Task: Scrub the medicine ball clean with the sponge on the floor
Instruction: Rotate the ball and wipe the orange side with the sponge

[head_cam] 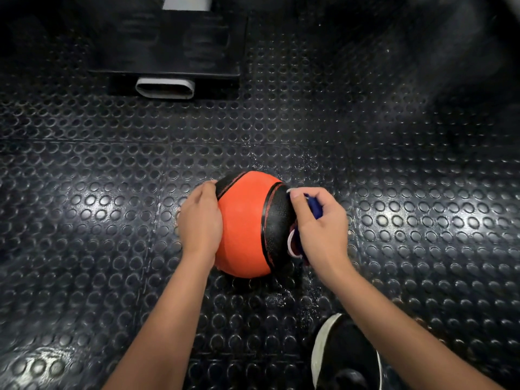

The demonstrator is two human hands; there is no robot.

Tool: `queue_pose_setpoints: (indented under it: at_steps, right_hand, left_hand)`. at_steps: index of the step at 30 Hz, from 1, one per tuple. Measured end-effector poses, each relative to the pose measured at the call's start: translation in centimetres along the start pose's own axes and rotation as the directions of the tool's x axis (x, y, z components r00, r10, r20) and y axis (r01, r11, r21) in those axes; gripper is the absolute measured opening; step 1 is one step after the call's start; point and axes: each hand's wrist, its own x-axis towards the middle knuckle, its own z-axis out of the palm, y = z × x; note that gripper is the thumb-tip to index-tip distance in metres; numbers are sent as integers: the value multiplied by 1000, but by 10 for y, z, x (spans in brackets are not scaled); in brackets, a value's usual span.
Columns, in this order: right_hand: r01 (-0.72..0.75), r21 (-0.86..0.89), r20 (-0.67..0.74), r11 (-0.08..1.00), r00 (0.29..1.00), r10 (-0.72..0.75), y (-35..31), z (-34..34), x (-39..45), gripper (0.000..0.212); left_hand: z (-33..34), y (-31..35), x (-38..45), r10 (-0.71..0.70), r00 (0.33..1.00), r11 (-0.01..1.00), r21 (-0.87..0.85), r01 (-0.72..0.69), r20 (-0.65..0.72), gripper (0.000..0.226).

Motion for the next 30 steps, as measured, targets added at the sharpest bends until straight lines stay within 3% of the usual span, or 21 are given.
queue_pose_setpoints:
  at_steps: [2,6,10,14,19,23,25,28,30]
  right_hand:
    - [11,6,35,1000,999,-12,-1,-3,2,13]
    - [-137,31,-33,990,990,138,2,0,15,14]
    - [49,-3,50,999,998,-49,-6,-2,2,11]
    - [-79,10,-10,997,997,80,3,-5,17,12]
    - [117,-53,67,992,991,-113,-2,-8,1,8]
    - [-143,13,-68,990,987,144,13,-6,13,14]
    - [-111,41,-78,993,990,114,9,-4,6,12]
    - [47,12,2,999,999,-47,-1,-6,-8,8]
    - [-40,-52,-30,998,999,38,10,-8,1,9]
  left_hand:
    - [0,1,2,-2,1000,1000,-12,2,2,47]
    - [5,8,3,13,1000,996,92,-11,-24,39]
    - [5,9,6,8,1000,997,74,-6,-23,40]
    - [8,12,1,-8,999,998,56,10,-42,39]
    - [8,9,5,9,1000,999,46,-8,-13,40]
    - [7,7,3,27,1000,999,42,-27,-5,43]
    - [7,7,3,18,1000,999,43,-18,0,47]
    - [4,6,5,-18,999,1000,20,18,26,49]
    - [3,5,4,-15,999,1000,18,14,31,47]
